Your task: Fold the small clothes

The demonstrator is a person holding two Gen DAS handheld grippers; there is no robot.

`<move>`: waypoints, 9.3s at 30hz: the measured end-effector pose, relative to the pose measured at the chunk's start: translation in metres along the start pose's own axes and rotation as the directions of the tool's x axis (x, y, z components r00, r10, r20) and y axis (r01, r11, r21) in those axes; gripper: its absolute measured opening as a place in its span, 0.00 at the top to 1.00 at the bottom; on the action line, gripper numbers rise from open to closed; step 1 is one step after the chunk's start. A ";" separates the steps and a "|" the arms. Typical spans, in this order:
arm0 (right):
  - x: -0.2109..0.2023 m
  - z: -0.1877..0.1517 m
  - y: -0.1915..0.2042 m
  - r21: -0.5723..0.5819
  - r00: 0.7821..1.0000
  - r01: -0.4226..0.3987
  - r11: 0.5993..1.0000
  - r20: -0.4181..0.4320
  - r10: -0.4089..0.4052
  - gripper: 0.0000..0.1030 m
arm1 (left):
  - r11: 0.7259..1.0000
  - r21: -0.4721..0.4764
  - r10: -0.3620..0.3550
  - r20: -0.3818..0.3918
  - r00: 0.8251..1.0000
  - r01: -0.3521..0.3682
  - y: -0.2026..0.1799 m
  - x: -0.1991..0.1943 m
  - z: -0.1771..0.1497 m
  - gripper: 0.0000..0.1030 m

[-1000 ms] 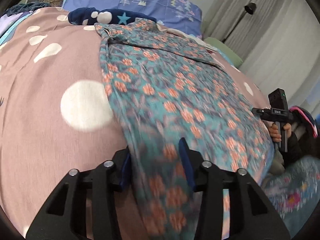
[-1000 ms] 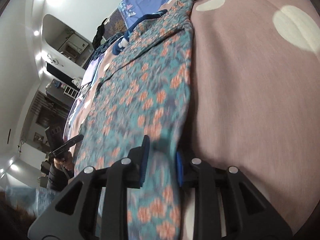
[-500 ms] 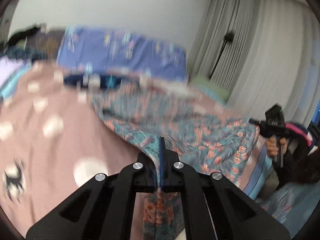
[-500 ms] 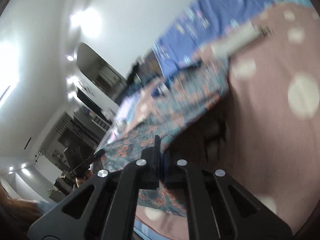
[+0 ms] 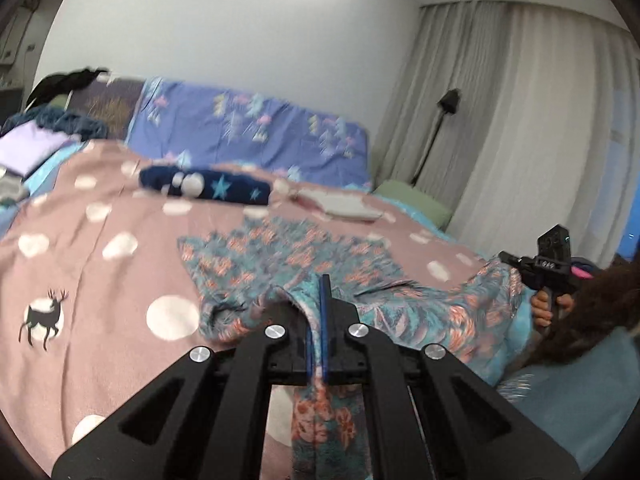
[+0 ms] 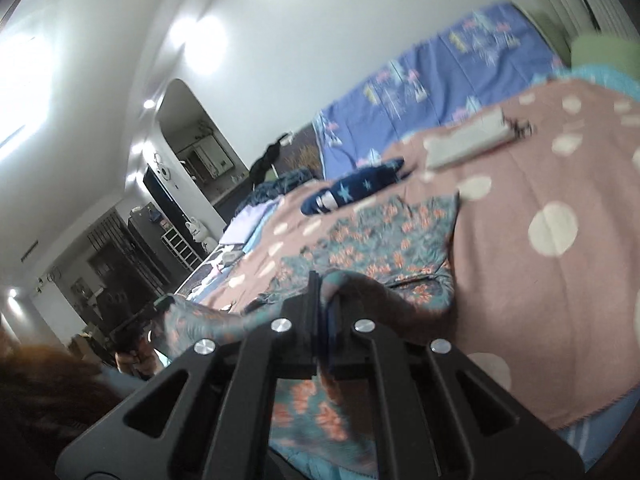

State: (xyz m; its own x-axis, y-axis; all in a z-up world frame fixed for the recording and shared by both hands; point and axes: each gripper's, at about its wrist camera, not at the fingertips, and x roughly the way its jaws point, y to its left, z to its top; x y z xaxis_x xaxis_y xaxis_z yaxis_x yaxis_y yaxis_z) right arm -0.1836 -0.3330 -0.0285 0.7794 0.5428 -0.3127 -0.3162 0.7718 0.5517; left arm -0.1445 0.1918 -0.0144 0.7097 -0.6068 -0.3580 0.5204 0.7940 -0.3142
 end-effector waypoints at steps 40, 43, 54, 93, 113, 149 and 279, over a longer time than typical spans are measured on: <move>0.176 0.084 -0.097 0.114 0.979 0.157 0.981 -0.147 -0.139 0.94 | 0.949 -0.264 0.096 -0.287 0.953 -0.175 0.125 0.183 0.046 0.96; 0.204 0.122 -0.113 0.187 0.982 0.169 0.968 -0.122 -0.148 0.94 | 0.947 -0.260 0.130 -0.222 0.966 -0.187 0.129 0.200 0.089 0.96; 0.245 0.137 -0.150 0.139 0.931 0.335 0.932 -0.202 -0.304 0.66 | 0.878 -0.333 0.267 -0.259 0.928 -0.345 0.189 0.243 0.100 0.62; 0.311 0.152 -0.156 -0.015 0.901 0.296 0.955 -0.327 -0.284 0.93 | 0.964 -0.011 0.238 -0.407 0.882 -0.266 0.171 0.329 0.096 0.95; 0.342 0.149 -0.176 0.027 0.860 0.316 0.948 -0.430 -0.274 0.93 | 0.951 0.030 0.290 -0.440 0.850 -0.309 0.184 0.347 0.088 0.56; 0.234 0.100 -0.204 0.167 0.960 0.141 0.976 -0.263 -0.093 0.76 | 0.852 0.474 0.014 -0.445 0.895 0.222 -0.216 0.353 0.007 0.42; 0.364 -0.197 0.226 -0.993 0.930 0.045 0.109 0.002 -0.368 0.52 | 0.894 -0.220 0.364 -0.149 0.919 -0.389 0.116 0.063 -0.036 0.47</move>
State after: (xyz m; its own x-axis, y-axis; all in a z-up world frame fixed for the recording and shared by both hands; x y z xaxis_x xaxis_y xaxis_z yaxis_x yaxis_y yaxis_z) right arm -0.0782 0.1038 -0.1700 0.8422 0.2203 -0.4921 -0.5362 0.4377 -0.7217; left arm -0.0558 0.2446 -0.1050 0.7709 -0.2746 -0.5747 0.0845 0.9384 -0.3350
